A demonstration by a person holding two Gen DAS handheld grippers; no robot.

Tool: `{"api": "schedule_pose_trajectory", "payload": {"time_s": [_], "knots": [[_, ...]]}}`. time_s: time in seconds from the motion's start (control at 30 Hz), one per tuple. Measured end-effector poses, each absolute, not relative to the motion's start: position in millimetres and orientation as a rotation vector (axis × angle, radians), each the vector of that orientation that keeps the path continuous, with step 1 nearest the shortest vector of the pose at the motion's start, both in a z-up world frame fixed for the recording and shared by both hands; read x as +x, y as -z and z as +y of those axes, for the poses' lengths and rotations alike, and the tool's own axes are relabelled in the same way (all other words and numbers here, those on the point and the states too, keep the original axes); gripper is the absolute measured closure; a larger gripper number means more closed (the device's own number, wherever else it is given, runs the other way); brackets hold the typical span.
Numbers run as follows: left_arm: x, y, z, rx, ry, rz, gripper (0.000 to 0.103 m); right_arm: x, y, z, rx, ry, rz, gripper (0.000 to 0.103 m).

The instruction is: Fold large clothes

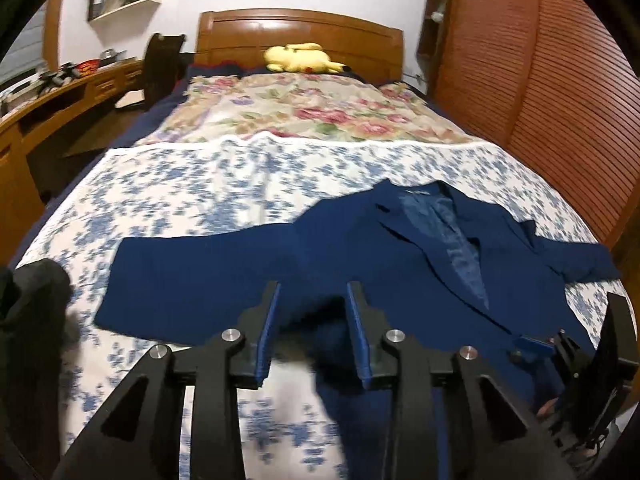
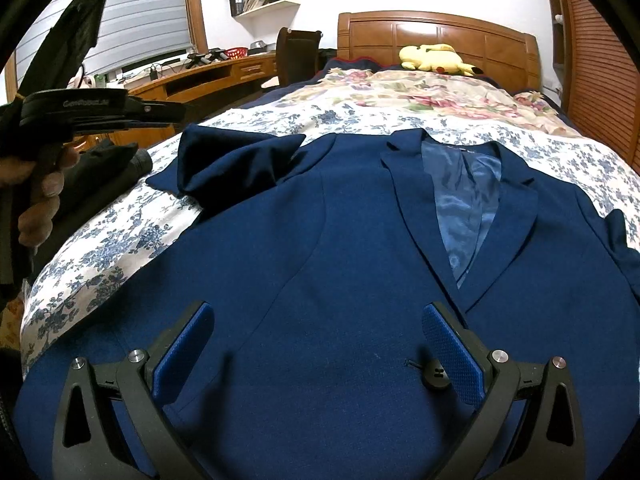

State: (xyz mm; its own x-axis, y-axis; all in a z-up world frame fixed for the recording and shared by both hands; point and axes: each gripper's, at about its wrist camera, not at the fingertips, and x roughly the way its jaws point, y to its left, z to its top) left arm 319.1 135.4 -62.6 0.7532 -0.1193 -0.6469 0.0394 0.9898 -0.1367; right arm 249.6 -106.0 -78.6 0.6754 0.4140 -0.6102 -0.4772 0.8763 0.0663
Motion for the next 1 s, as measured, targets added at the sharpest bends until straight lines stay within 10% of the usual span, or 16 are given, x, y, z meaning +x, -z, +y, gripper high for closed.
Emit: {"api": "schedule_pose_trajectory", "payload": {"time_s": [0.17, 0.73, 1.0], "knots": [[327, 82, 177, -0.125, -0.034, 0.725, 0.035, 250, 78, -106, -0.100, -0.502, 0.661, 0.000], [374, 176, 221, -0.185, -0.199, 0.947, 0.035, 250, 79, -106, -0.101, -0.502, 0.663, 0.000], [376, 179, 224, -0.213, -0.154, 0.947, 0.074, 250, 80, -105, -0.099, -0.503, 0.663, 0.000]]}}
